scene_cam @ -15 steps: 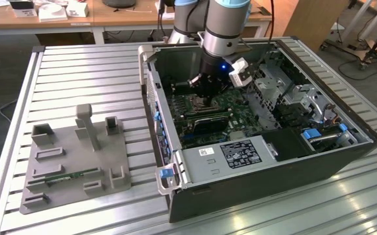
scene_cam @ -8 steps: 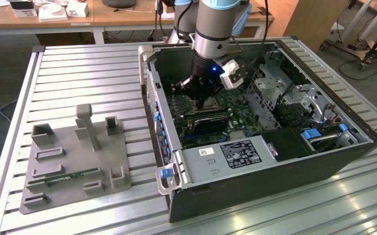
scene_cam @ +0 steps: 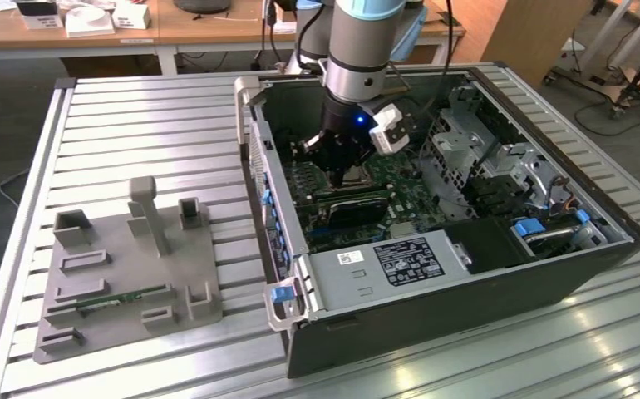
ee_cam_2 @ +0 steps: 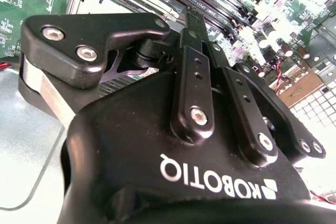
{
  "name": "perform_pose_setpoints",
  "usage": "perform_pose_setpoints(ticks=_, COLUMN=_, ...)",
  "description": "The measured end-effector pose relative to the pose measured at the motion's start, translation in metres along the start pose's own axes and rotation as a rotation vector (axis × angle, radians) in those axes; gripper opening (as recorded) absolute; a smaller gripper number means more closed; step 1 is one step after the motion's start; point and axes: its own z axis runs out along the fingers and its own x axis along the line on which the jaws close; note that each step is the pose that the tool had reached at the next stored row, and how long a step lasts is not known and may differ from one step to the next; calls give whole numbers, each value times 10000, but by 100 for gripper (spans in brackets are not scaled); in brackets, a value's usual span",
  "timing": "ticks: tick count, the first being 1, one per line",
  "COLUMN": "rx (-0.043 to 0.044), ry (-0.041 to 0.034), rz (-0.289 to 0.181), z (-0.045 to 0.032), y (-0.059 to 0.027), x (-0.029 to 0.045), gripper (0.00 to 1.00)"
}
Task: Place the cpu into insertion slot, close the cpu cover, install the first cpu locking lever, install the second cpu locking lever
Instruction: 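Install the second cpu locking lever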
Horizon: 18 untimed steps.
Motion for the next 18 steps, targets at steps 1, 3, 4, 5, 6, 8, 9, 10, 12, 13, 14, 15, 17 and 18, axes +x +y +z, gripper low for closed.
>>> perform_pose_setpoints(ticks=1, rx=0, ry=0, rz=0, z=0, y=0, x=0, gripper=10)
perform_pose_setpoints(ticks=3, rx=-1, ry=0, rz=-1, z=1, y=0, x=0, gripper=10)
perform_pose_setpoints(ticks=4, rx=0, ry=0, rz=0, z=0, y=0, x=0, gripper=10)
perform_pose_setpoints(ticks=5, rx=-1, ry=0, rz=0, z=4, y=0, x=1, gripper=10)
perform_pose_setpoints(ticks=6, rx=0, ry=0, rz=0, z=8, y=0, x=2, gripper=10)
perform_pose_setpoints(ticks=8, rx=-1, ry=0, rz=0, z=8, y=0, x=2, gripper=10)
perform_pose_setpoints(ticks=9, rx=0, ry=0, rz=0, z=16, y=0, x=5, gripper=10)
perform_pose_setpoints(ticks=10, rx=0, ry=0, rz=0, z=16, y=0, x=5, gripper=10)
perform_pose_setpoints(ticks=12, rx=-1, ry=0, rz=0, z=16, y=0, x=5, gripper=10)
perform_pose_setpoints(ticks=13, rx=-1, ry=-1, rz=0, z=17, y=0, x=5, gripper=10)
perform_pose_setpoints(ticks=14, rx=-1, ry=0, rz=0, z=17, y=0, x=5, gripper=10)
perform_pose_setpoints(ticks=15, rx=0, ry=0, rz=0, z=17, y=0, x=5, gripper=10)
perform_pose_setpoints(ticks=17, rx=-1, ry=0, rz=0, z=17, y=0, x=5, gripper=10)
perform_pose_setpoints(ticks=18, rx=0, ry=0, rz=0, z=17, y=0, x=5, gripper=10)
